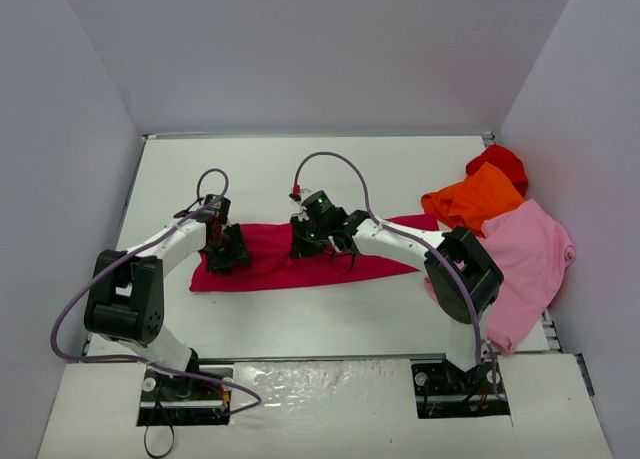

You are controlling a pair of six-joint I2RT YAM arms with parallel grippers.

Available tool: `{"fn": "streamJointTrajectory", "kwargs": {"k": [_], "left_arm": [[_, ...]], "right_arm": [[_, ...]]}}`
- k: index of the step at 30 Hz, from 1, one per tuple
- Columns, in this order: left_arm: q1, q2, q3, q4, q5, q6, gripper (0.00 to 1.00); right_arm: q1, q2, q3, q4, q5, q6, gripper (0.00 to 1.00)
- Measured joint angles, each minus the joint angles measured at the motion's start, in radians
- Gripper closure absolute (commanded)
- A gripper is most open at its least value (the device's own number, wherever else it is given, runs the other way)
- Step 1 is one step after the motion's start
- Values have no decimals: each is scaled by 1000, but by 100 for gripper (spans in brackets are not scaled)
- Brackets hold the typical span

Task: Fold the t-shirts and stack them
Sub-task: Fold the other side of the tshirt into a rectangle

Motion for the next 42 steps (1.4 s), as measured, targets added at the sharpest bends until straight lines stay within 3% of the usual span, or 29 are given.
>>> {"fn": "streamJointTrajectory", "kwargs": {"k": [9,16,28,42], "left_arm": [[0,-99,90,-117,-41,22,48],[0,-234,62,-113,-41,22,61],[0,-194,-44,-69,5,0,62],[1,-45,-116,147,87,-34,63]], "right_arm": [[23,20,0,-1,-4,0,100],[29,51,1,-3,-4,0,100],[29,70,1,-3,-3,0,100],[29,91,1,2,-3,1,100]]}}
